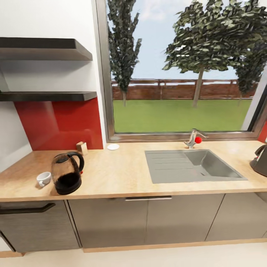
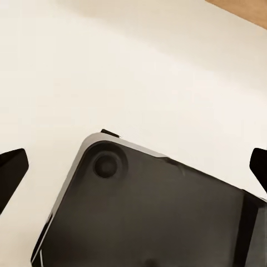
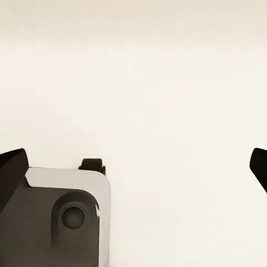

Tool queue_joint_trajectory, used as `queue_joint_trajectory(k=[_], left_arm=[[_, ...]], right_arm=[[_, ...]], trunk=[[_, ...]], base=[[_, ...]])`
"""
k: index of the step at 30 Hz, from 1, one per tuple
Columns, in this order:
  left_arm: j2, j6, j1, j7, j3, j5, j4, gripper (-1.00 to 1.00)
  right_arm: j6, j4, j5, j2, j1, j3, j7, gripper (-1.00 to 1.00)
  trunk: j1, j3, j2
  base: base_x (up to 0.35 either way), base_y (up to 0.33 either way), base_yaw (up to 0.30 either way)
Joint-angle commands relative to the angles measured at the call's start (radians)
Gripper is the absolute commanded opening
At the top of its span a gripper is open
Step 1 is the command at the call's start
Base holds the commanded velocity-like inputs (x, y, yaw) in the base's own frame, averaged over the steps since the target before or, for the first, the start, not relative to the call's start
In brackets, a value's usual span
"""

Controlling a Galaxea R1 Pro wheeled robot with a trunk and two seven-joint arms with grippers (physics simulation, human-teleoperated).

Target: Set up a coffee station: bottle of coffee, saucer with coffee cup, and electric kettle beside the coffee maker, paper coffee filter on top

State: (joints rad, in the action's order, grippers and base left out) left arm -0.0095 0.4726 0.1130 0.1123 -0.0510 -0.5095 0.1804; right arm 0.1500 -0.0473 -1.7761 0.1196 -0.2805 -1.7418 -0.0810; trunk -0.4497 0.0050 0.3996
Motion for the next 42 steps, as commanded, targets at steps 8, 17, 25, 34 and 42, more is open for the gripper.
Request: queue_joint_trajectory(k=[8,17,25,34,42], left_arm=[[0.000,0.002,0.001,0.004,-0.005,-0.011,0.001,1.00],[0.000,0.001,0.001,0.004,-0.004,-0.013,0.000,1.00],[0.001,0.001,0.001,0.004,-0.004,-0.013,0.000,1.00],[0.002,0.001,0.001,0.004,-0.004,-0.013,0.000,1.00],[0.004,0.000,0.001,0.005,0.001,-0.023,0.000,1.00]], right_arm=[[0.005,-0.003,-0.005,0.000,0.000,-0.008,-0.008,1.00],[0.004,-0.003,-0.004,0.001,0.000,-0.008,-0.006,1.00],[0.004,-0.003,-0.005,0.000,0.000,-0.008,-0.006,1.00],[-0.002,-0.003,-0.023,-0.003,0.000,0.006,0.001,1.00],[-0.009,-0.003,-0.027,-0.007,0.000,0.005,0.003,1.00]], trunk=[[0.000,0.000,0.000],[0.000,0.000,0.000],[0.000,0.000,0.000],[0.000,0.000,0.000],[0.000,0.000,0.000]], base=[[0.000,0.317,0.011],[0.000,0.034,0.220],[0.000,0.001,0.035],[0.000,0.000,0.002],[0.000,0.000,0.000]])
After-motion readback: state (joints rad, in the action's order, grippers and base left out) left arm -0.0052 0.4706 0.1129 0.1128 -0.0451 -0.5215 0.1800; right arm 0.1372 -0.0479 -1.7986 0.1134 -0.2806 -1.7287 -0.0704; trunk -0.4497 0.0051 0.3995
